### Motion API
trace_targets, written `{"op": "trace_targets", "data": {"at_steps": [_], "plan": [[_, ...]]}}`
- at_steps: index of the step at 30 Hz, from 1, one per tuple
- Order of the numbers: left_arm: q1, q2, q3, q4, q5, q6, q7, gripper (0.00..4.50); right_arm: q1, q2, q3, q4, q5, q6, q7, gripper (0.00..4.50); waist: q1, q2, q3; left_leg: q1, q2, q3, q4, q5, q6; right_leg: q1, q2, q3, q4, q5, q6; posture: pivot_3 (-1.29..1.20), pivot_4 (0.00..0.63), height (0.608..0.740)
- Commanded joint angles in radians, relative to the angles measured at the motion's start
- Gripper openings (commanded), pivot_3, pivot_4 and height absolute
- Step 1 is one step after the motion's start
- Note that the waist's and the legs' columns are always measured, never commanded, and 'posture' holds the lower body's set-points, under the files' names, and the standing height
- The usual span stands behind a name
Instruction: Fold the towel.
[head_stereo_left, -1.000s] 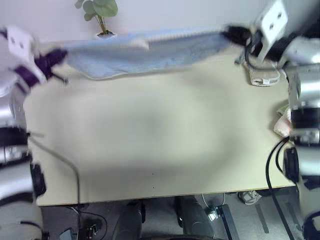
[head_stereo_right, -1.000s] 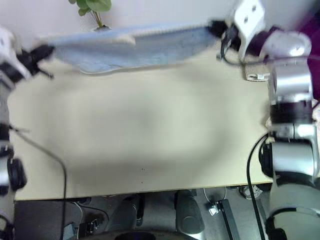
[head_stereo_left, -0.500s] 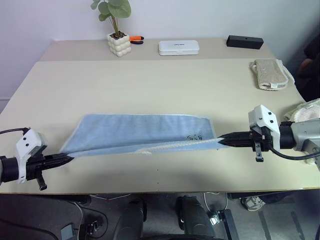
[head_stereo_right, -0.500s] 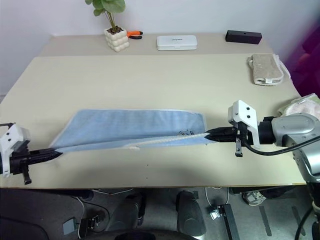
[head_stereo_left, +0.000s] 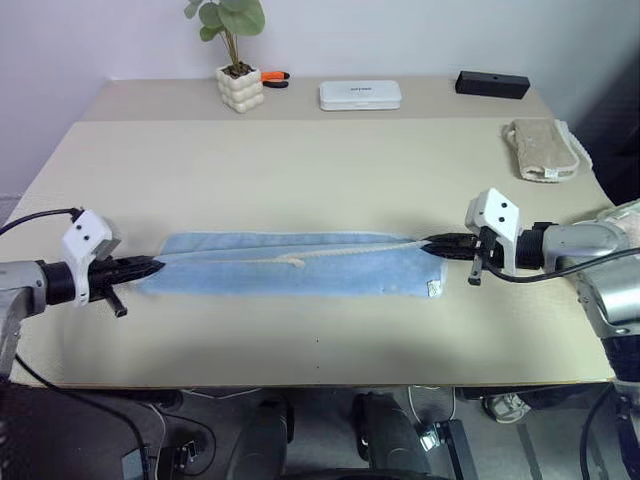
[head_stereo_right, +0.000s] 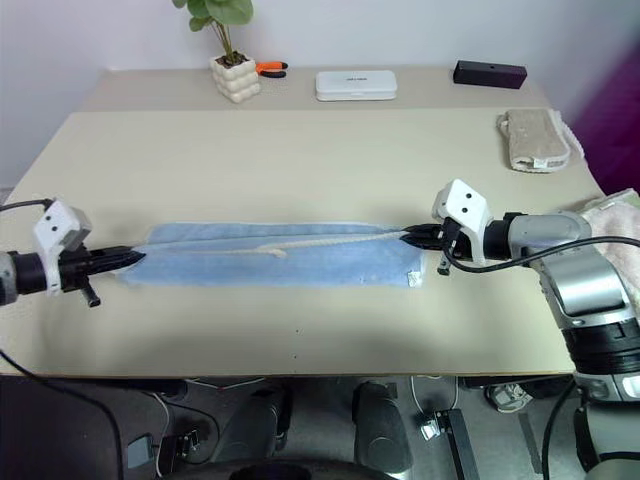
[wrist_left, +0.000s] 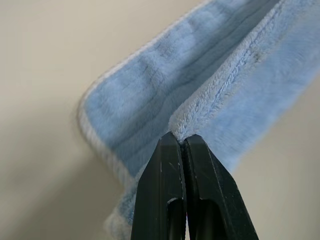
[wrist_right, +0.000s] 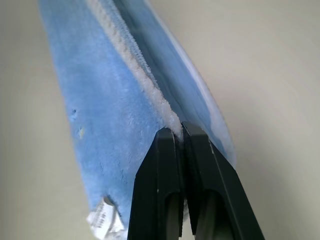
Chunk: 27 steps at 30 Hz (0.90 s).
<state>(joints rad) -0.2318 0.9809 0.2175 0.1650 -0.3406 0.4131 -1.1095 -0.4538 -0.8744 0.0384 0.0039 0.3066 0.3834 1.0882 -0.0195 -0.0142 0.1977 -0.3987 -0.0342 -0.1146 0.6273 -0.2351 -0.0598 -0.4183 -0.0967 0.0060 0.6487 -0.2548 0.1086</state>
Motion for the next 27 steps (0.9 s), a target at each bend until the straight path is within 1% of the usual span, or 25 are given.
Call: {"op": "trace_targets", "data": {"at_steps": [1,7,13,15,17,18,20,25,27], "plan": [[-0.101,-0.016,-0.061,0.124,0.053,-0.046,-0.006,0.0,-0.057,0.042,0.014,0.096,-0.055,-0.062,-0.034,0.12,-0.002,0.0,0.0,0.0,0.0,0.0,0.0,0.0,0.0,-0.001,0.0,0.0,0.001,0.0,0.0,0.0,0.15,0.738],[-0.187,-0.05,-0.121,0.261,0.096,-0.094,-0.015,0.0,-0.106,0.099,0.031,0.194,-0.099,-0.121,-0.044,0.12,-0.004,0.0,0.0,0.0,0.0,0.0,0.0,0.0,0.0,-0.001,0.0,0.0,0.001,0.0,0.0,0.0,0.15,0.738],[-0.193,-0.062,-0.129,0.287,0.102,-0.098,-0.031,0.0,-0.106,0.121,0.033,0.218,-0.116,-0.133,-0.047,0.12,-0.002,0.0,0.0,0.0,0.0,0.0,0.001,0.0,0.0,-0.001,0.0,0.0,0.002,0.0,0.0,0.0,0.15,0.738],[-0.191,-0.064,-0.125,0.294,0.104,-0.098,-0.022,0.0,-0.108,0.123,0.034,0.231,-0.124,-0.123,-0.055,0.66,-0.003,0.0,0.0,0.0,0.0,0.0,0.001,0.0,0.0,-0.001,0.0,0.0,0.002,0.0,0.0,0.0,0.15,0.738],[-0.197,-0.073,-0.111,0.304,0.099,-0.094,0.001,0.57,-0.108,0.12,0.038,0.234,-0.126,-0.125,-0.042,1.43,-0.003,0.0,0.0,0.0,0.0,0.0,0.001,0.0,0.0,-0.001,0.0,0.0,0.002,0.0,0.0,0.0,0.15,0.738],[-0.195,-0.076,-0.106,0.302,0.096,-0.095,0.009,0.91,-0.107,0.121,0.036,0.236,-0.131,-0.132,-0.047,1.95,-0.003,0.0,0.0,0.0,0.0,0.0,0.001,0.0,0.0,-0.001,0.0,0.0,0.002,0.0,0.0,0.0,0.15,0.738],[-0.2,-0.1,-0.072,0.302,0.083,-0.137,0.056,1.8,-0.111,0.128,0.03,0.247,-0.142,-0.147,-0.067,2.88,-0.003,0.0,0.0,0.0,0.0,0.0,0.001,0.0,0.0,-0.001,0.0,0.0,0.002,0.0,0.0,0.0,0.15,0.738],[-0.231,-0.155,0.013,0.317,0.052,-0.173,0.165,1.8,-0.104,0.134,0.025,0.245,-0.145,-0.153,-0.078,2.88,-0.001,0.0,0.0,-0.001,0.0,0.0,0.002,0.0,0.0,-0.001,0.0,0.001,0.002,0.001,0.001,0.0,0.15,0.738],[-0.228,-0.17,0.03,0.326,0.07,-0.203,0.232,1.8,-0.091,0.136,0.021,0.234,-0.143,-0.15,-0.085,2.88,-0.002,0.0,0.0,-0.001,0.0,0.0,0.002,0.0,0.0,-0.001,0.0,0.001,0.002,0.001,0.001,0.0,0.15,0.738]]}}
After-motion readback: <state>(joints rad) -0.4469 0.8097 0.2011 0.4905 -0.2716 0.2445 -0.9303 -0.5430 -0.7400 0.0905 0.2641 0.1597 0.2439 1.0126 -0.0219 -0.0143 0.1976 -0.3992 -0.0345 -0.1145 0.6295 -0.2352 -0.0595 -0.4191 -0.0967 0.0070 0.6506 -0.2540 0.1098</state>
